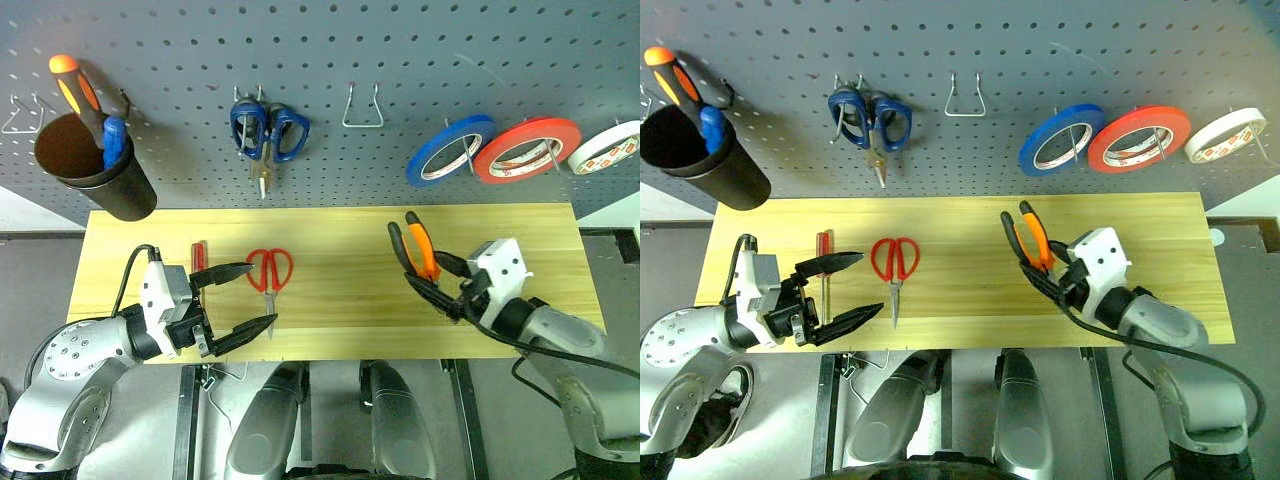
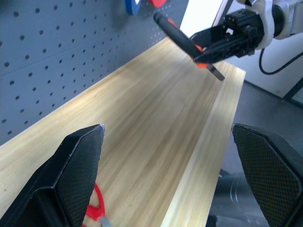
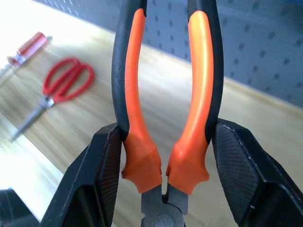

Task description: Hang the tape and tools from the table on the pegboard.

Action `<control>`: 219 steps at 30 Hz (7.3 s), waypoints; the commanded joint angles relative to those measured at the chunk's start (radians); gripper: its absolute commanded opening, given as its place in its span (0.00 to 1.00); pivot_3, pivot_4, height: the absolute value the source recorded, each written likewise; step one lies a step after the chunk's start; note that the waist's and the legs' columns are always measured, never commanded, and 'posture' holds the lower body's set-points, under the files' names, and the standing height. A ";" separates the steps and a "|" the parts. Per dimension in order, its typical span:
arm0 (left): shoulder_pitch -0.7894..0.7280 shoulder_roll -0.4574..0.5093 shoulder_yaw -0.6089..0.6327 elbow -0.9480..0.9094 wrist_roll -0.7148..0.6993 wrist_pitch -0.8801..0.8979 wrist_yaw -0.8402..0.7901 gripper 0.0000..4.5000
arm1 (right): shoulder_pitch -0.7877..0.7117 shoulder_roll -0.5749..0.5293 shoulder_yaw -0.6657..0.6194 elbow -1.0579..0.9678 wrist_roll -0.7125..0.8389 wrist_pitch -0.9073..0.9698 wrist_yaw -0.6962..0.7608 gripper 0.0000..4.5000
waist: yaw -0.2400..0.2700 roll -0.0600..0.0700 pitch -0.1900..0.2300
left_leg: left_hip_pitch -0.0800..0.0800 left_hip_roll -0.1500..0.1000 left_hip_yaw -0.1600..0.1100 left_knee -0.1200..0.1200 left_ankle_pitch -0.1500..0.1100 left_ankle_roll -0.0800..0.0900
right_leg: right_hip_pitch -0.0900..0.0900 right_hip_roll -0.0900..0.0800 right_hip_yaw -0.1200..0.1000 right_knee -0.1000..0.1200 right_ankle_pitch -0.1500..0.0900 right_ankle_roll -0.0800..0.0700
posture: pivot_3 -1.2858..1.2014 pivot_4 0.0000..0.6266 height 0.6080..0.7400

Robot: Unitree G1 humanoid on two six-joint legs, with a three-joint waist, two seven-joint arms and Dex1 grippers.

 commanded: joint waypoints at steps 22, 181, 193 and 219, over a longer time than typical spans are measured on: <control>-0.022 -0.182 0.069 0.013 -0.089 -0.116 0.117 1.00 | -0.236 -0.097 -0.114 -0.168 0.408 -0.050 -0.051 0.56 | 0.007 -0.004 -0.040 | 0.001 0.000 0.002 0.014 0.000 0.000 | 0.001 0.000 0.000 0.010 0.002 -0.001 | 0.56 0.46 0.77; -0.273 -0.699 -0.359 0.361 0.656 0.690 1.085 1.00 | 0.070 -0.243 0.132 -0.309 0.063 0.006 -0.081 0.99 | 0.047 -0.007 -0.058 | 0.003 0.015 0.014 0.019 0.004 -0.007 | 0.000 0.012 0.001 0.009 0.019 -0.007 | 0.50 0.51 0.77; -0.287 -0.734 -0.328 0.450 0.666 0.686 1.130 1.00 | 0.090 -0.243 0.116 -0.339 0.076 0.020 -0.098 0.99 | 0.045 -0.007 -0.070 | 0.008 0.015 0.014 0.019 0.004 -0.007 | 0.005 0.012 0.002 0.009 0.020 -0.006 | 0.50 0.52 0.77; -0.281 -0.737 -0.343 0.447 0.659 0.711 1.130 0.06 | 0.086 -0.241 0.119 -0.332 0.056 0.025 -0.122 1.00 | -0.004 -0.006 -0.071 | 0.017 0.016 0.015 0.017 0.000 -0.001 | 0.013 0.012 0.003 0.008 0.019 -0.006 | 0.50 0.53 0.77</control>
